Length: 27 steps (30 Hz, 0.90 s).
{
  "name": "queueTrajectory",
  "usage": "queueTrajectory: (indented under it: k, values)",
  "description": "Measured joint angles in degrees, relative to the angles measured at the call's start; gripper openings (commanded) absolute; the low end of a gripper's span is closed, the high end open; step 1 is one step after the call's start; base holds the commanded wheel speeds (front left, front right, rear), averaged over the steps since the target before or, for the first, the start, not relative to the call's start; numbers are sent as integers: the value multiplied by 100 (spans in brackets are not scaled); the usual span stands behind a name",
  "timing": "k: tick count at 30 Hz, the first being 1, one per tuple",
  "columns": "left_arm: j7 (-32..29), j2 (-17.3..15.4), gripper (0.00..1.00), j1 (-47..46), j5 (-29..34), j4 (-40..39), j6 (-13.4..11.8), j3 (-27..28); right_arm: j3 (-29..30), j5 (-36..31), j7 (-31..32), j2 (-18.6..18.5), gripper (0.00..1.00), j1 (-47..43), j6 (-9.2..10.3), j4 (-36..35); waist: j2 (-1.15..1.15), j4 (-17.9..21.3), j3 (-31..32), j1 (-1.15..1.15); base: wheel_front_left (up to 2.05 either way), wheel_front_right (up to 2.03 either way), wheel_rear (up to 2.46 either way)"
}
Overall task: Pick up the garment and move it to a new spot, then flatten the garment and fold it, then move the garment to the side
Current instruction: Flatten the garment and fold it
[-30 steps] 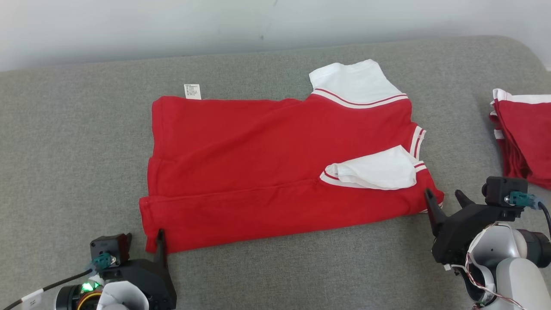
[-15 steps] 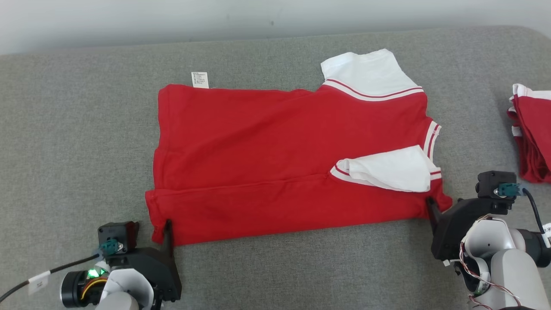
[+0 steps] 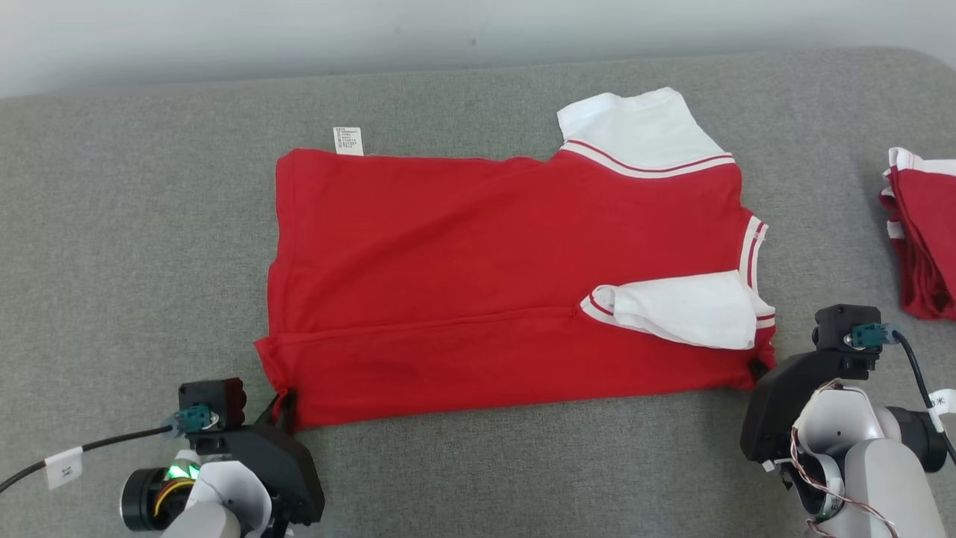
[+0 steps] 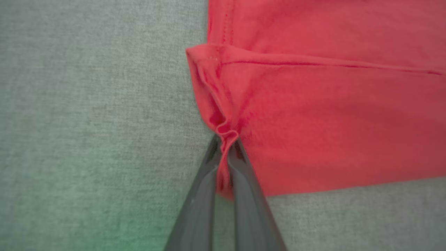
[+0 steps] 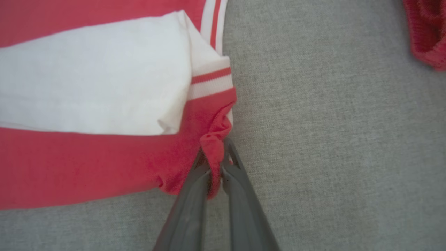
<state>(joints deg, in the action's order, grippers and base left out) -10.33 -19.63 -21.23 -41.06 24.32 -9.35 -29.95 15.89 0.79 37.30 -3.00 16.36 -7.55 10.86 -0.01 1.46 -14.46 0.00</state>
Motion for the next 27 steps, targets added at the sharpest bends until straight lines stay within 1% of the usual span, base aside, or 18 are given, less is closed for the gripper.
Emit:
queueTrajectory:
  k: [7,12,16,21,27]
  values:
    - [-10,-24,0,214,-60,-120,19,-23,16,74,-167,7,0,-164,0,-60,1,21,189,0,0,0,0]
    - [-92,-97,0,555,-152,-346,-41,-20,37,138,-201,7,0,-333,0,-193,1,36,390,1,0,0,0]
    - [-170,-182,0,915,-212,-646,-142,-15,46,260,-144,8,0,-641,0,-441,1,37,570,0,0,0,0]
    - [-266,-322,0,1391,-267,-1116,-345,-12,121,523,37,12,0,-1205,0,-1028,1,21,755,0,0,0,0]
    - [-431,-491,0,1835,-343,-1572,-538,-58,202,781,401,12,0,-1951,0,-1617,1,14,773,0,0,0,0]
